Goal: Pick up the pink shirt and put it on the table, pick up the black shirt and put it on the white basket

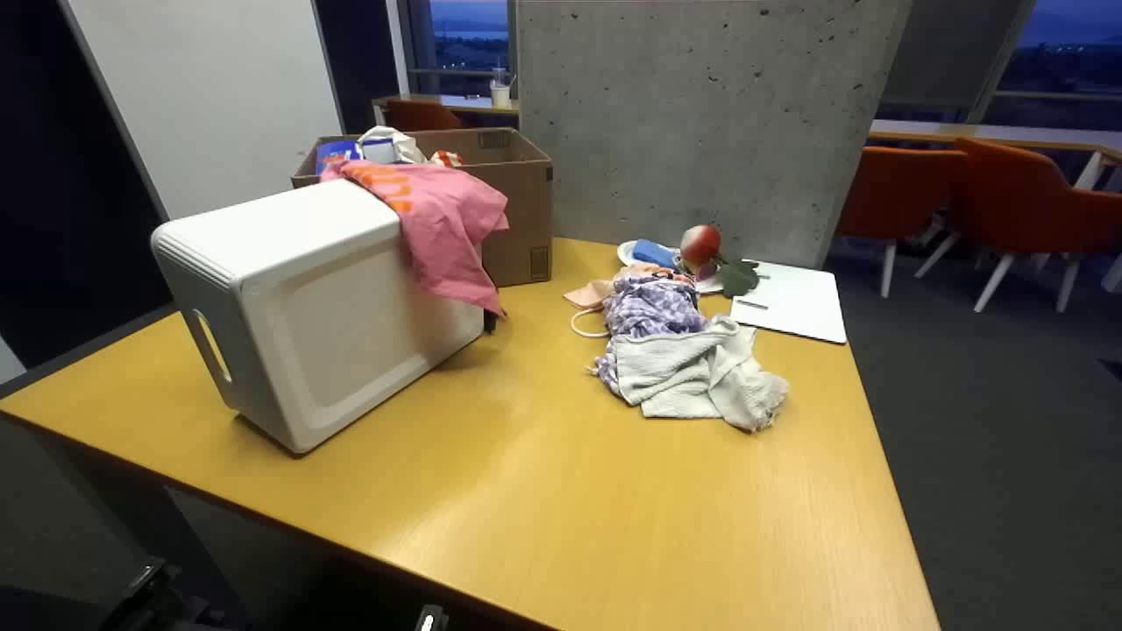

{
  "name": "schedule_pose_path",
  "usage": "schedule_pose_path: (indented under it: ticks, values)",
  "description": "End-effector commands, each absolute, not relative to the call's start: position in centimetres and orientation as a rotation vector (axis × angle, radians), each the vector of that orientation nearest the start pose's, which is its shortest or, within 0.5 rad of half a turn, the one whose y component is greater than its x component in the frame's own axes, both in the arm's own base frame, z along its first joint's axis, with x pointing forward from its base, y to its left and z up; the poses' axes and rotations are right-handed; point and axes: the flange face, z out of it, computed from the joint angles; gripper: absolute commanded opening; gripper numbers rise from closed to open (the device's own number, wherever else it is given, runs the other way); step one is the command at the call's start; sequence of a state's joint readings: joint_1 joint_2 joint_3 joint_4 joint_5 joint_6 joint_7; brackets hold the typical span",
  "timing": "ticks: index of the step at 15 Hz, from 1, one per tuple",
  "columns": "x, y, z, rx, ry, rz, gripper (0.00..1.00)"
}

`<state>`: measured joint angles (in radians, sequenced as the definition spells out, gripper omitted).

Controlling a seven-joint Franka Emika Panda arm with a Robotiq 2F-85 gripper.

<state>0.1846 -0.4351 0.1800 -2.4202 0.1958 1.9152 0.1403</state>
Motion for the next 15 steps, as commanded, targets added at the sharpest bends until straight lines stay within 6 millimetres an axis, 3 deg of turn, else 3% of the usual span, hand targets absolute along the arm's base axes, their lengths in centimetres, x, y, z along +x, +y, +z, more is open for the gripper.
schedule_pose_path:
  ticks: [1,9,11,15]
  values:
    - [37.6,16.1,46.1,-3.046,-0.202,0.146,1.0]
    - [37.6,16.2,46.2,-3.045,-0.202,0.143,1.0]
    - [38.7,15.5,46.3,-3.104,-0.181,0.074,1.0]
    - [43.1,13.5,46.1,-3.235,-0.303,-0.271,1.0]
